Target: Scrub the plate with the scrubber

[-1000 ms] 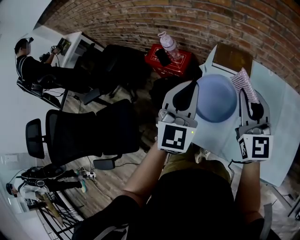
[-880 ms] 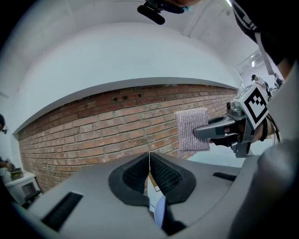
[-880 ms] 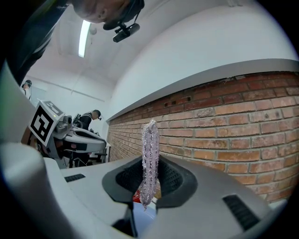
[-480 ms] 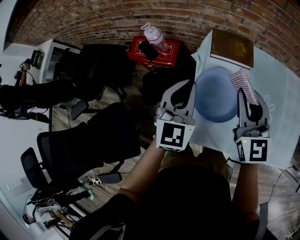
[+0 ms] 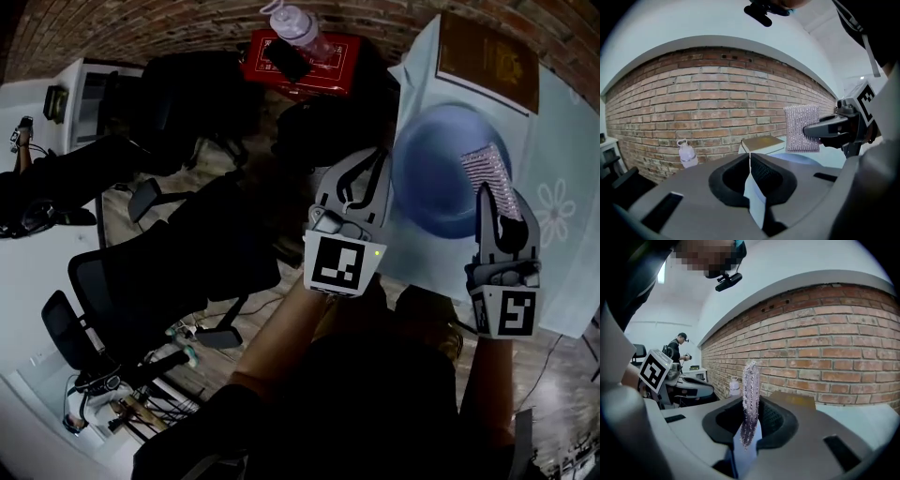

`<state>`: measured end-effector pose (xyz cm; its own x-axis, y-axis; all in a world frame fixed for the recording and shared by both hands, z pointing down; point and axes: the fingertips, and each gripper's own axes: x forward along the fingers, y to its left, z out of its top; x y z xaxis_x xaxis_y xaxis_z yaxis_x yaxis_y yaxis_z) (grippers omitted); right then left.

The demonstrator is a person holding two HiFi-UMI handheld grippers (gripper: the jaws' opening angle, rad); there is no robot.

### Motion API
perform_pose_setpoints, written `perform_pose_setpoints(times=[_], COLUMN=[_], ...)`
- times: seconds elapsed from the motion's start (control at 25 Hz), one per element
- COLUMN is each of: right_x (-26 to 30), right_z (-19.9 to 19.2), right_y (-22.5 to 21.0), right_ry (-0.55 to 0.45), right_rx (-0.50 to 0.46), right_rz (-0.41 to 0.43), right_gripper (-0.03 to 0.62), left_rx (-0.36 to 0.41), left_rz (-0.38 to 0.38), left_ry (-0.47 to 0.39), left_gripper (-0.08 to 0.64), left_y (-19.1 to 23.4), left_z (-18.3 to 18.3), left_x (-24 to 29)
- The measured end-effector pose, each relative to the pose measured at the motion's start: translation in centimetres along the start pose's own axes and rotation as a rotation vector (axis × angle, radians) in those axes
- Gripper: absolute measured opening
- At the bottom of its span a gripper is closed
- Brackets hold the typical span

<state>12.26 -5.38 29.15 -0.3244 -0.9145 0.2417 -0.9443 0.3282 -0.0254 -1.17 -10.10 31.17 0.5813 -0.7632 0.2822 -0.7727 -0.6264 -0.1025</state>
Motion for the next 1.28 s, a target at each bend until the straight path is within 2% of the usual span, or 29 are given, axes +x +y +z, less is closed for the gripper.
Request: perform_pose_setpoints(times=[0.12,0.28,0.4,0.44,0.48,0.52,0.64,0.76,0.92,1.04,1.08,1.2,1.28], right_x=[0.8,1.4,1.8,1.8,1.9,2.0,2.5,3.0,3.4,3.8,4.0,4.6,4.9], right_z=[-1.2,-2.3,-3.0,-3.2,-3.5,-3.6,-3.4,-2.8,-3.4,-4.2,-4.5,-5.4,-6.0], right_y=[0.3,0.1,0.1,0.1,0.2,0.3,0.4,0.8,1.1,1.2,1.4,2.4,3.1], right_ry=[0.021,0.048,0.066,0.07,0.075,0.081,0.1,0.122,0.135,0.156,0.164,0.185,0.203], right_rx=[0.022,0.019,0.021,0.017,0.013,0.01,0.013,0.014,0.013,0.022,0.024,0.038,0.041], right_rz=[0.013,0.043,0.043,0.048,0.053,0.057,0.057,0.053,0.073,0.094,0.11,0.168,0.196], right_gripper=[0.087,0.087,0.087,0.087,0.087,0.087,0.087,0.087,0.087,0.087,0.087,0.087,0.087], left_rx=[-0.033,-0.076,-0.206,-0.258,-0.309,-0.358,-0.475,-0.541,-0.692,-0.716,-0.718,-0.736,-0.713], left_rz=[0.004,-0.03,-0.072,-0.086,-0.096,-0.098,-0.101,-0.135,-0.156,-0.176,-0.176,-0.137,-0.113], left_ry=[0.034,0.15,0.202,0.214,0.227,0.239,0.291,0.349,0.361,0.359,0.36,0.374,0.389], left_gripper=[0.026,0.028,0.036,0.065,0.138,0.154,0.155,0.152,0.118,0.104,0.077,0.051,0.042], left_y=[-0.2,-1.4,-2.1,-2.2,-2.3,-2.1,-1.4,-1.3,-1.6,-2.0,-2.1,-1.9,-1.9], left_z=[-2.2,-4.8,-6.8,-7.5,-8.2,-8.7,-10.0,-11.0,-12.1,-12.3,-12.2,-12.2,-12.3], left_x=[0.4,0.9,1.2,1.3,1.4,1.4,1.6,1.6,2.0,2.6,2.8,3.2,3.4])
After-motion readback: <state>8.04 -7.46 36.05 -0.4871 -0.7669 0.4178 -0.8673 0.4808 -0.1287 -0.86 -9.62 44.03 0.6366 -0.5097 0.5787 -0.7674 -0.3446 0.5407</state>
